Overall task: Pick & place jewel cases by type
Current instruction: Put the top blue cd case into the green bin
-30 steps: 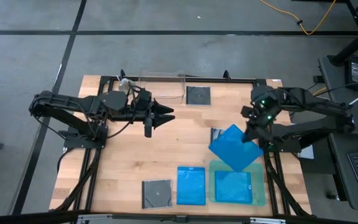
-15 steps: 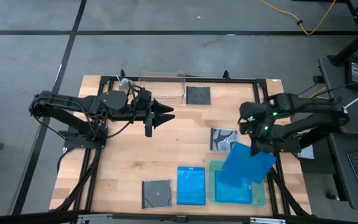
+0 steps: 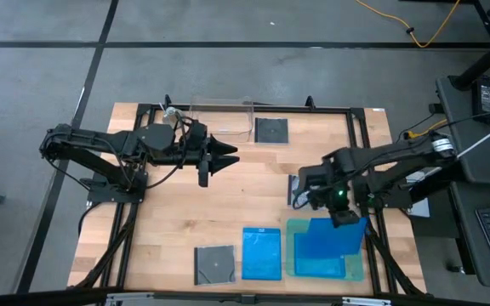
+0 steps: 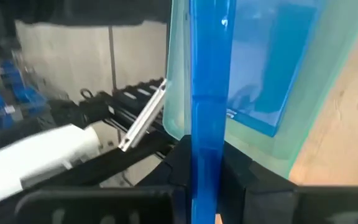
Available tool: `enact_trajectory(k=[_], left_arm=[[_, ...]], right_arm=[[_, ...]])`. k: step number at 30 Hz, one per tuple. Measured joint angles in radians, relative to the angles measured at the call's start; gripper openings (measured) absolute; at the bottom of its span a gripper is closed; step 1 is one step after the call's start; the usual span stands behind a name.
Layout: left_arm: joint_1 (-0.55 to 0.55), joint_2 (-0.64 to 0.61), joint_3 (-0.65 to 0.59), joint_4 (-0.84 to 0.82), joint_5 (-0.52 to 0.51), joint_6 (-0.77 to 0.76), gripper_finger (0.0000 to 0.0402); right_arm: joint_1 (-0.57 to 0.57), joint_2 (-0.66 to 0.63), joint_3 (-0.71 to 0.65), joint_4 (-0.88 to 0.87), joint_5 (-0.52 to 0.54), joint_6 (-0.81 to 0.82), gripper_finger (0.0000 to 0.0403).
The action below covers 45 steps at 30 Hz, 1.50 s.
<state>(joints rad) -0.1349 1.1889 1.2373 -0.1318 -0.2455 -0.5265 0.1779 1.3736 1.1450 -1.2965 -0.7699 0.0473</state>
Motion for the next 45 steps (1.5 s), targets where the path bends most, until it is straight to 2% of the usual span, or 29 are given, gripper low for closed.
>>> enact_trajectory(k=[11,19,31,37,45], left_arm=[[0.000,0.000,0.000,0.000,0.000,-0.002,0.0169],[0.000,0.000,0.000,-0.003,0.001,-0.002,0.0169],[-0.001,0.000,0.000,-0.045,0.023,0.006,0.0169],[0.000,0.000,0.000,-0.049,0.023,0.009,0.0169],[0.001,0.000,-0.001,-0.049,0.023,0.016,0.0169]], right_arm=[[0.044,0.134,0.000,0.210,-0.067,-0.025,0.0046],[0.045,0.195,-0.001,0.227,-0.073,-0.033,0.0046],[0.048,0.205,-0.114,0.308,-0.097,0.030,0.0046],[0.056,0.205,-0.121,0.385,-0.116,0.058,0.0046],[0.058,0.205,-0.121,0.398,-0.116,0.070,0.0046]])
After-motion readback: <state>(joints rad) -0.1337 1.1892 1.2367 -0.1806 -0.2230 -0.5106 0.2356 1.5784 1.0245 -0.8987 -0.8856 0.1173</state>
